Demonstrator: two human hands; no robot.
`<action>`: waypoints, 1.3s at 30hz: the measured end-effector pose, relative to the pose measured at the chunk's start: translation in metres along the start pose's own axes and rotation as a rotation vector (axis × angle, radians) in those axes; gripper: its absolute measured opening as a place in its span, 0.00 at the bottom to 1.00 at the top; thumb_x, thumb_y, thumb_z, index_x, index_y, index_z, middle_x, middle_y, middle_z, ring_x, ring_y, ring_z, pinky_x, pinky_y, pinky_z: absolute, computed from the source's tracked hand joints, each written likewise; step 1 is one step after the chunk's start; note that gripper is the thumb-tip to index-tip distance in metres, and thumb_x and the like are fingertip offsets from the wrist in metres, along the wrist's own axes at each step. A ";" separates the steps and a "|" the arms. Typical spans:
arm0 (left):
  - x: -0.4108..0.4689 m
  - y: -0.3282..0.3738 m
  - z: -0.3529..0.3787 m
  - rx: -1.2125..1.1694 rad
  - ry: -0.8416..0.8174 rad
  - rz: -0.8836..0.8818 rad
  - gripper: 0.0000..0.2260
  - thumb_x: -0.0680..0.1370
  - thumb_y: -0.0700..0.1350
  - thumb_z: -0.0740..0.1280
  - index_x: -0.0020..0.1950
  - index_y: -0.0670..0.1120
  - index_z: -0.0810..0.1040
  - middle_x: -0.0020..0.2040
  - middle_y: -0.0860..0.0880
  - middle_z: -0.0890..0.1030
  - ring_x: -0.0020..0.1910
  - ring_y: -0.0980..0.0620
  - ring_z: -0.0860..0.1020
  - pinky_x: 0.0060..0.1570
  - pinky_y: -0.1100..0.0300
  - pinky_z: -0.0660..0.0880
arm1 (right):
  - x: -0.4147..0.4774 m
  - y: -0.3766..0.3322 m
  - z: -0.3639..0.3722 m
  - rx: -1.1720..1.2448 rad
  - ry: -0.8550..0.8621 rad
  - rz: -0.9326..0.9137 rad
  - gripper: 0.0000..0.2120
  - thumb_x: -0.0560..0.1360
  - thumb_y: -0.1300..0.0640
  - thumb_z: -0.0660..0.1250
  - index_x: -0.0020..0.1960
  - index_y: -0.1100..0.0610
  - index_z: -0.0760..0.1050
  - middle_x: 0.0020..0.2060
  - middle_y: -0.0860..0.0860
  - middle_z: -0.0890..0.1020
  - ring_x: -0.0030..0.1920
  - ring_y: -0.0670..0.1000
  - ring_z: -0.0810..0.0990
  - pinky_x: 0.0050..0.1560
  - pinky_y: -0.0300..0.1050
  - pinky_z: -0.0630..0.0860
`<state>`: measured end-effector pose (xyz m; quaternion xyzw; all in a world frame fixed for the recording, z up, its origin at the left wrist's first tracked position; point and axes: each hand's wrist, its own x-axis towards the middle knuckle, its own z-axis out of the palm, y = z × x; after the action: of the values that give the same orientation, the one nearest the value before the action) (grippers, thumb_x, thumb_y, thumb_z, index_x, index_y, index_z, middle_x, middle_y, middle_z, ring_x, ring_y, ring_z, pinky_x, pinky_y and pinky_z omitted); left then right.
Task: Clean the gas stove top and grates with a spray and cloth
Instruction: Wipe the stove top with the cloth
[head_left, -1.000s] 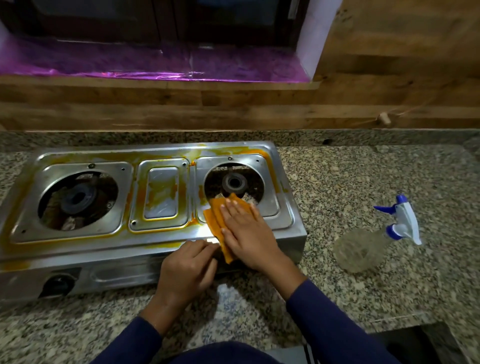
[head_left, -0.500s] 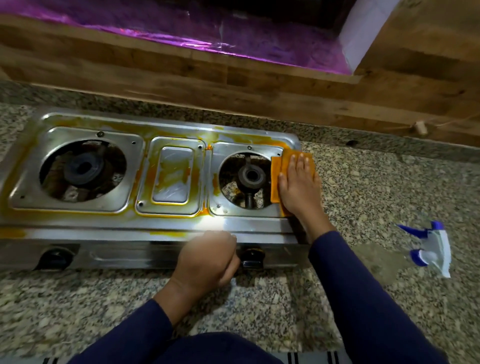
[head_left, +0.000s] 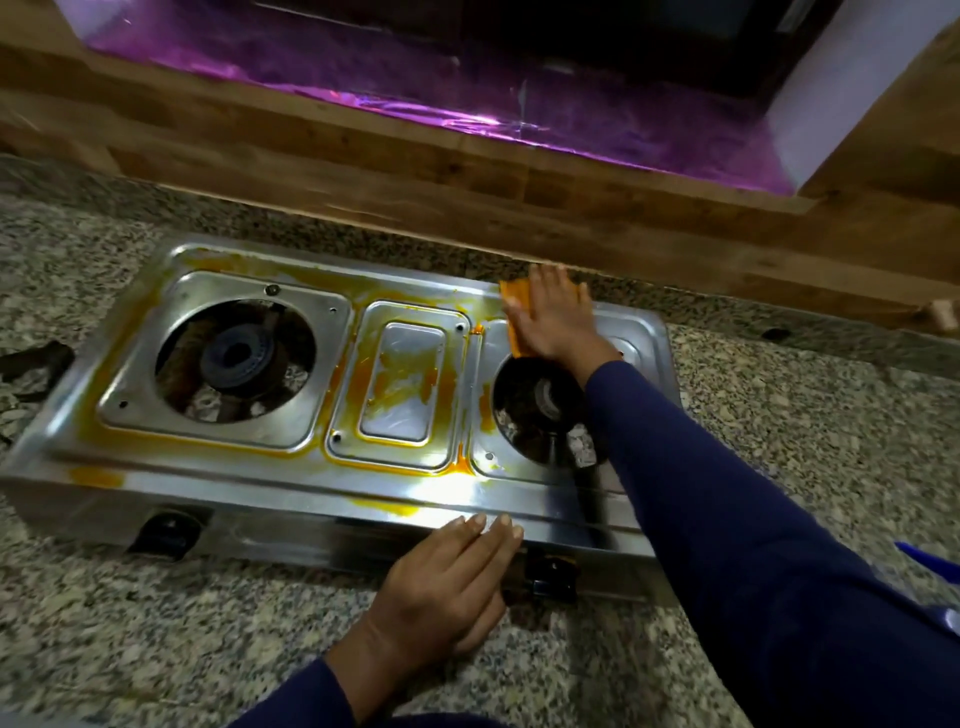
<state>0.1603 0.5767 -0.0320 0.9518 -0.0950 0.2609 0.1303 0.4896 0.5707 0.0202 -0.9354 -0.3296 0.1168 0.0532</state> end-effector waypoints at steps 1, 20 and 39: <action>-0.001 0.000 -0.001 -0.003 -0.017 0.001 0.21 0.72 0.45 0.69 0.64 0.42 0.81 0.64 0.46 0.81 0.58 0.46 0.82 0.58 0.52 0.79 | 0.003 -0.015 0.003 -0.011 -0.006 -0.045 0.34 0.82 0.38 0.45 0.81 0.57 0.44 0.81 0.54 0.46 0.80 0.54 0.42 0.77 0.58 0.40; -0.094 -0.059 -0.072 0.195 -0.038 -0.231 0.23 0.77 0.49 0.63 0.70 0.40 0.74 0.71 0.44 0.75 0.73 0.47 0.69 0.71 0.44 0.65 | -0.151 -0.048 0.027 0.217 -0.219 -0.566 0.28 0.81 0.50 0.48 0.79 0.54 0.56 0.79 0.53 0.54 0.79 0.47 0.47 0.77 0.45 0.40; -0.107 -0.128 -0.111 0.024 -0.111 -0.197 0.19 0.77 0.44 0.63 0.66 0.40 0.79 0.65 0.42 0.80 0.64 0.44 0.76 0.73 0.60 0.61 | -0.184 -0.212 0.032 -0.068 -0.275 0.106 0.32 0.84 0.43 0.47 0.78 0.64 0.51 0.77 0.66 0.53 0.77 0.66 0.54 0.72 0.63 0.58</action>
<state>0.0493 0.7429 -0.0215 0.9710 -0.0050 0.1946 0.1386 0.2145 0.6202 0.0602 -0.9279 -0.2877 0.2351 -0.0306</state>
